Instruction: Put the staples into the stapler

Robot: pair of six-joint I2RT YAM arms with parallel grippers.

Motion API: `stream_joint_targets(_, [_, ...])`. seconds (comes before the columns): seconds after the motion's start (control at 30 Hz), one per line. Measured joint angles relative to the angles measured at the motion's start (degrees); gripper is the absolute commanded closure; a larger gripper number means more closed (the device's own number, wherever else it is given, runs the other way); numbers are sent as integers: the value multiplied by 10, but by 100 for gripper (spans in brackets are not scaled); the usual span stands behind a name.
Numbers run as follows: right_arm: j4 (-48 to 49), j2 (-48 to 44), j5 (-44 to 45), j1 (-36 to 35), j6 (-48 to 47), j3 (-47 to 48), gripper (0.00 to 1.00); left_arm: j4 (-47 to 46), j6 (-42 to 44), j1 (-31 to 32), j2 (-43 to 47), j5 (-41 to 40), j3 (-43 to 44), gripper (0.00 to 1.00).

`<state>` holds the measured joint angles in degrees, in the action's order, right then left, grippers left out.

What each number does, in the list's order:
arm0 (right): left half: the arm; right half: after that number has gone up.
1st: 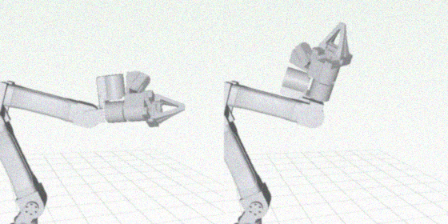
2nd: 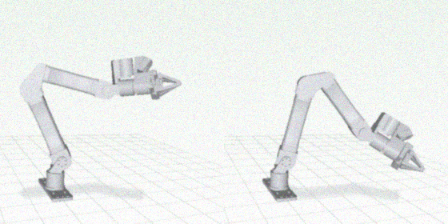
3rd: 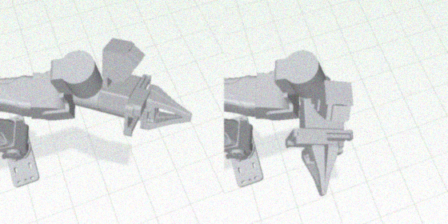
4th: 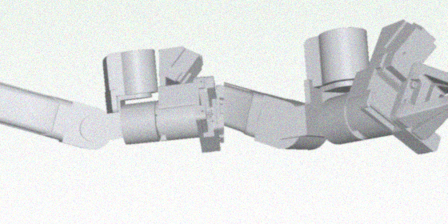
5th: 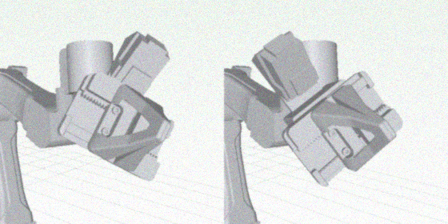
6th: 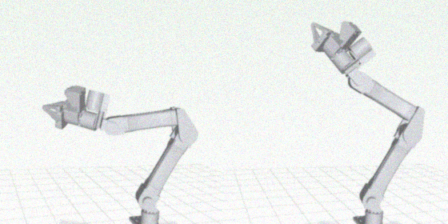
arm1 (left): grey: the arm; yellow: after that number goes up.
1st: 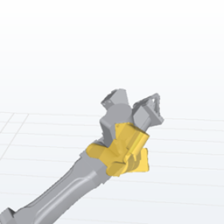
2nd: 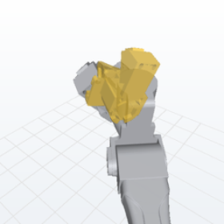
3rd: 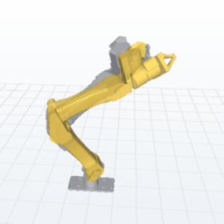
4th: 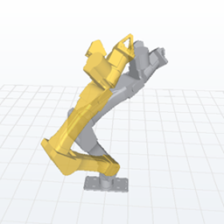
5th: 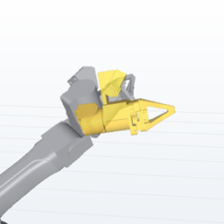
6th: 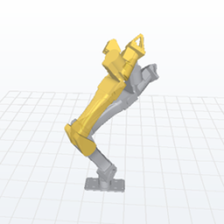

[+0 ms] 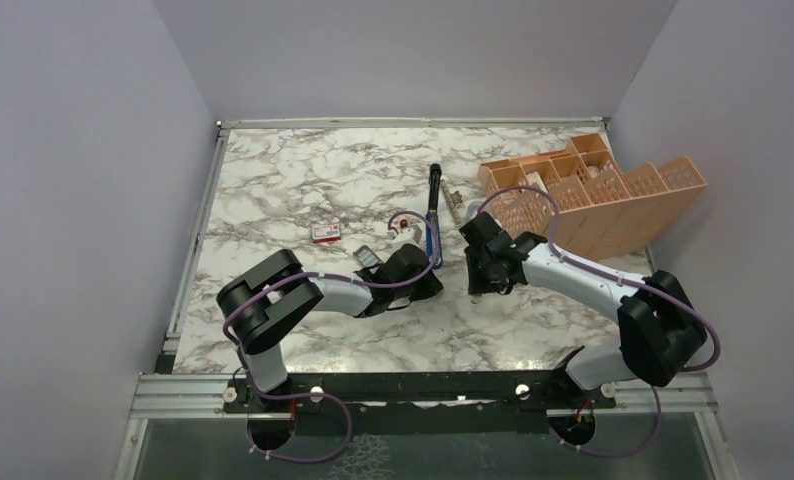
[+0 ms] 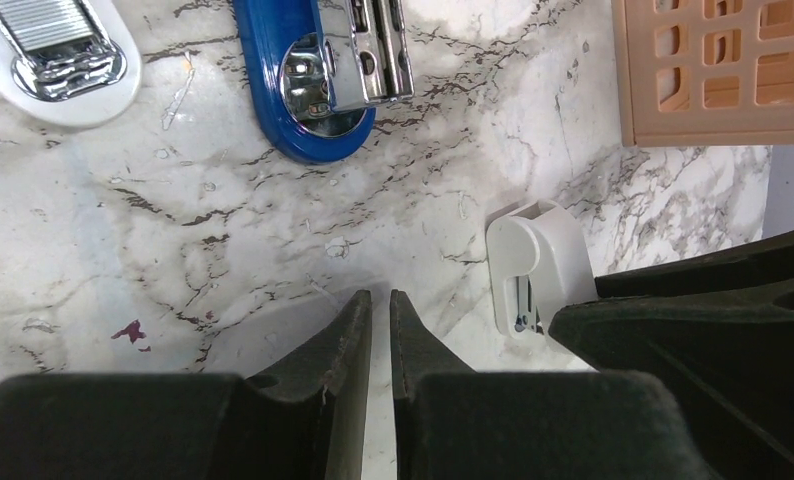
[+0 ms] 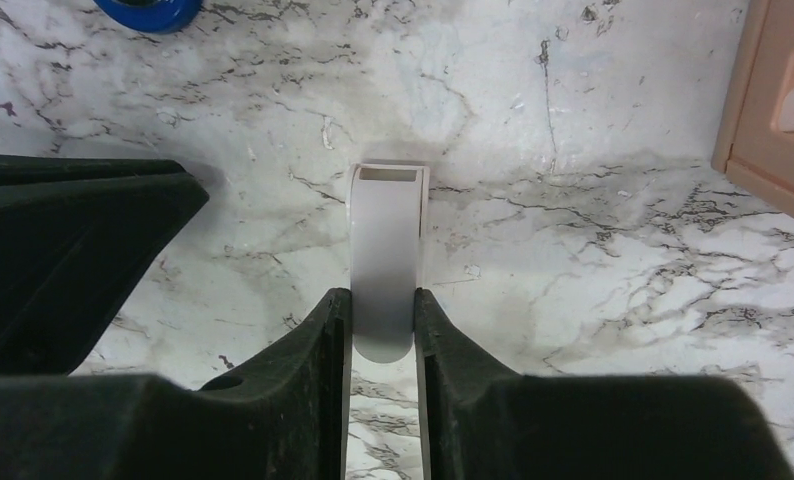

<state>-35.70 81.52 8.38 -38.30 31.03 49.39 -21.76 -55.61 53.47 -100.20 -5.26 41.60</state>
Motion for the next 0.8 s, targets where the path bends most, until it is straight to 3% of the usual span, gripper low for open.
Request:
stream_joint_targets(0.33, [6,24,-2,0,0,-4,74,1,4,-3,0,0,1,86])
stream_joint_targets(0.8, [-1,-2,25,0,11,2,51,22,17,-9,8,-9,5,80])
